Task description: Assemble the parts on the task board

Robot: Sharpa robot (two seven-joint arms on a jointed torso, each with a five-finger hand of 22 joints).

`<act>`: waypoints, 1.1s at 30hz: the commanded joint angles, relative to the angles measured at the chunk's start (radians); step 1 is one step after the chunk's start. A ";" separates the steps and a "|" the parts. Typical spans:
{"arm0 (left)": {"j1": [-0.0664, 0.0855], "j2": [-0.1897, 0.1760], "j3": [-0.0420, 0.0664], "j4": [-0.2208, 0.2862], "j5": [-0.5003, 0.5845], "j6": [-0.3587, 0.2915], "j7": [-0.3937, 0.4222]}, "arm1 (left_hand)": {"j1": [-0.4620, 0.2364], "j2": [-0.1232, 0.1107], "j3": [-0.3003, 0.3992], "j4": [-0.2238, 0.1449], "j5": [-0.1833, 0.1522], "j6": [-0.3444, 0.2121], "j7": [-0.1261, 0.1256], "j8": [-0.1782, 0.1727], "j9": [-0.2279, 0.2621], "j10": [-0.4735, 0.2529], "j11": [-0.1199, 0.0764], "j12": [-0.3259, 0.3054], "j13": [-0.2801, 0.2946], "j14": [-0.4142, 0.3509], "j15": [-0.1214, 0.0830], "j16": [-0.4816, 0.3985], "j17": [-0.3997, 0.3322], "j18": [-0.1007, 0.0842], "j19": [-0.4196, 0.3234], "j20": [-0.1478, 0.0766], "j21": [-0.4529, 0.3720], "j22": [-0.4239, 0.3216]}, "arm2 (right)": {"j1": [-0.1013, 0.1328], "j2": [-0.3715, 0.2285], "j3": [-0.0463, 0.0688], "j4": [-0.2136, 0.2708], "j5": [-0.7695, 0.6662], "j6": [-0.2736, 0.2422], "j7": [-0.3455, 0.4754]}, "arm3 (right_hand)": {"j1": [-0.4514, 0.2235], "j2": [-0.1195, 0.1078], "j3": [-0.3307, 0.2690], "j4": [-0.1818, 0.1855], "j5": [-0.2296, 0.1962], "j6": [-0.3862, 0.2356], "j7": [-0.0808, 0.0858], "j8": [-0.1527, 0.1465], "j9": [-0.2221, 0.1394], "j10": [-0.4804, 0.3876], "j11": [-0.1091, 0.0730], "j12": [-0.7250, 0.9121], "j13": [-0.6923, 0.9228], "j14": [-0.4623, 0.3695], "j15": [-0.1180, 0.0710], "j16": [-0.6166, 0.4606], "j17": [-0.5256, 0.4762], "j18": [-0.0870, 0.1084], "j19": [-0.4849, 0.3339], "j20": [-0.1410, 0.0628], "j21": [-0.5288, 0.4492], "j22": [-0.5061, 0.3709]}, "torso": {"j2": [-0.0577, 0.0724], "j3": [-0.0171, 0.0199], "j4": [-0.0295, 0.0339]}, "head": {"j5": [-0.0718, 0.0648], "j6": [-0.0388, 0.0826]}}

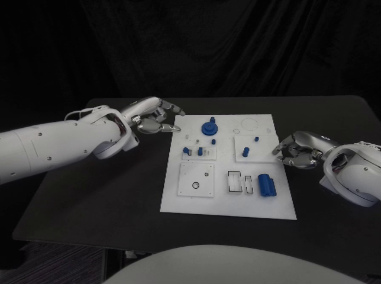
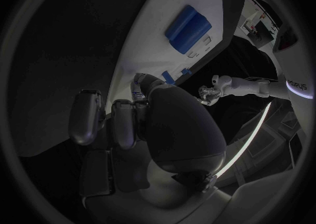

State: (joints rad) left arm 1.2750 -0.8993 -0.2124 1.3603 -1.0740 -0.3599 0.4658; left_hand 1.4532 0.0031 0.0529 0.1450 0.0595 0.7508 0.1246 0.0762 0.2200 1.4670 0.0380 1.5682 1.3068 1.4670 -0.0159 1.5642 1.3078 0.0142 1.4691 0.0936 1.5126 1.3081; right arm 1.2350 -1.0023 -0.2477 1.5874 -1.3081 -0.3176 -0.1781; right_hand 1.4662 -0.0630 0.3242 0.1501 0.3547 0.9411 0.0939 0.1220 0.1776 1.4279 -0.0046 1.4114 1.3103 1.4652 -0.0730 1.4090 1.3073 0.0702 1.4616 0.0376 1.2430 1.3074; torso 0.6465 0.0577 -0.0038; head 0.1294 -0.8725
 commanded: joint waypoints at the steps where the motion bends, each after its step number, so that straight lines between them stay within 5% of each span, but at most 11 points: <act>1: 0.042 0.006 0.001 0.016 -0.387 -0.004 -0.103 | -0.024 -0.004 -0.013 0.032 -0.004 0.032 -0.009 0.021 0.008 0.104 -0.008 0.003 0.264 0.104 -0.001 0.007 0.263 -0.001 0.068 0.002 0.010 0.245 | -0.002 0.000 0.001 0.003 0.003 -0.035 0.008 | -0.003 -0.001 -0.005 0.003 0.000 0.005 0.003 0.001 0.000 0.005 0.000 0.004 0.093 0.068 0.004 0.006 0.124 -0.005 0.003 0.003 0.004 0.177 | 0.000 0.0031 -0.0037 | 0.006 0.000; 5: 0.075 0.023 0.002 0.021 -0.541 0.073 -0.125 | -0.061 -0.018 -0.033 0.076 -0.003 0.101 -0.031 0.068 0.036 0.104 -0.025 0.003 0.264 0.104 -0.015 0.007 0.263 -0.011 0.095 -0.009 0.048 0.259 | -0.001 0.002 0.001 0.003 0.003 -0.039 0.009 | -0.006 -0.001 -0.006 0.006 0.001 0.006 0.003 0.001 0.000 0.007 0.000 0.005 0.094 0.069 0.004 0.007 0.125 -0.006 0.004 0.003 0.008 0.178 | 0.002 0.0023 -0.0024 | 0.006 0.000; 10: 0.089 0.042 0.002 0.031 -0.706 0.128 -0.128 | -0.131 -0.071 -0.023 0.147 -0.010 0.143 -0.054 0.095 0.078 0.104 -0.045 0.003 0.264 0.104 -0.033 0.007 0.263 -0.014 0.102 -0.027 0.058 0.263 | -0.001 0.005 0.001 0.002 0.003 -0.041 0.011 | -0.009 -0.001 -0.007 0.008 0.001 0.007 0.003 0.002 0.000 0.007 0.001 0.005 0.093 0.069 0.004 0.007 0.125 -0.006 0.005 0.003 0.008 0.178 | 0.001 0.0028 -0.0032 | -0.001 0.000; 14: 0.094 0.054 0.002 0.047 -0.847 0.174 -0.158 | -0.175 -0.107 0.052 0.147 -0.009 0.153 -0.059 0.111 0.124 0.104 -0.050 0.003 0.264 0.104 -0.041 0.007 0.263 -0.014 0.102 -0.037 0.058 0.263 | -0.001 0.008 0.001 0.001 0.008 -0.042 0.013 | -0.009 -0.001 -0.007 0.008 0.001 0.007 0.003 0.002 0.000 0.007 0.001 0.005 0.093 0.069 0.004 0.007 0.125 -0.006 0.005 0.003 0.008 0.178 | 0.001 0.0058 -0.0094 | 0.004 0.000; 23: 0.097 0.076 0.002 0.062 -0.968 0.316 -0.263 | -0.177 -0.127 0.124 0.137 -0.002 0.147 -0.046 0.124 0.189 0.104 -0.044 0.003 0.264 0.104 -0.039 0.007 0.263 -0.014 0.102 -0.038 0.058 0.263 | -0.001 0.018 0.001 -0.003 0.012 -0.040 0.013 | -0.013 0.000 -0.008 0.011 0.003 0.007 0.004 0.001 0.000 0.008 0.001 0.006 0.094 0.069 0.004 0.008 0.125 -0.006 0.005 0.003 0.009 0.179 | 0.008 -0.0021 -0.0128 | 0.006 0.000; 30: 0.097 0.100 0.002 0.061 -0.982 0.348 -0.286 | -0.142 -0.124 0.151 0.089 0.094 0.130 -0.042 0.120 0.237 0.104 -0.039 0.003 0.264 0.104 -0.034 0.007 0.263 -0.014 0.102 -0.033 0.058 0.263 | -0.001 0.023 0.001 -0.005 0.012 -0.042 0.019 | -0.015 0.003 -0.008 0.013 0.006 0.010 0.003 0.002 0.000 0.010 0.001 0.008 0.096 0.070 0.004 0.009 0.126 -0.007 0.007 0.003 0.013 0.180 | 0.008 -0.0044 -0.0153 | 0.018 0.000; 31: 0.097 0.104 0.002 0.060 -0.983 0.352 -0.289 | -0.133 -0.122 0.155 0.072 0.140 0.126 -0.042 0.118 0.248 0.104 -0.039 0.003 0.264 0.104 -0.035 0.007 0.263 -0.014 0.102 -0.033 0.058 0.263 | -0.001 0.024 0.001 -0.005 0.012 -0.042 0.020 | -0.015 0.003 -0.008 0.013 0.006 0.010 0.003 0.002 0.000 0.010 0.001 0.008 0.096 0.070 0.004 0.010 0.127 -0.007 0.007 0.003 0.013 0.180 | 0.008 -0.0045 -0.0157 | 0.018 0.000; 33: 0.097 0.111 0.002 0.059 -0.984 0.360 -0.292 | -0.130 -0.118 0.157 0.062 0.165 0.122 -0.042 0.115 0.257 0.104 -0.039 0.003 0.264 0.104 -0.034 0.007 0.263 -0.014 0.102 -0.033 0.058 0.263 | -0.001 0.027 0.001 -0.004 0.012 -0.042 0.021 | -0.015 0.003 -0.008 0.013 0.006 0.010 0.003 0.002 0.000 0.010 0.001 0.008 0.096 0.070 0.004 0.010 0.127 -0.007 0.007 0.003 0.013 0.180 | 0.009 -0.0043 -0.0169 | 0.018 0.000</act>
State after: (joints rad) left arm 1.3687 -0.7925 -0.2112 1.4193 -2.0259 -0.0501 0.2044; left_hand 1.3153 -0.1157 0.2087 0.2118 0.2141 0.8785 0.0821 0.1955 0.4727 1.4670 -0.0085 1.5681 1.3079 1.4652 -0.0502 1.5642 1.3075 0.0143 1.4689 0.0609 1.5671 1.3078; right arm 1.2350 -0.9775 -0.2476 1.5821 -1.2965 -0.3454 -0.1675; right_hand 1.4604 -0.0576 0.3159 0.1585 0.3557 0.9446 0.0974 0.1220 0.1776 1.4310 -0.0017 1.4174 1.3098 1.4652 -0.0730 1.4138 1.3073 0.0701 1.4616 0.0376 1.2546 1.3080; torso 0.6544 0.0540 -0.0186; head 0.1464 -0.8725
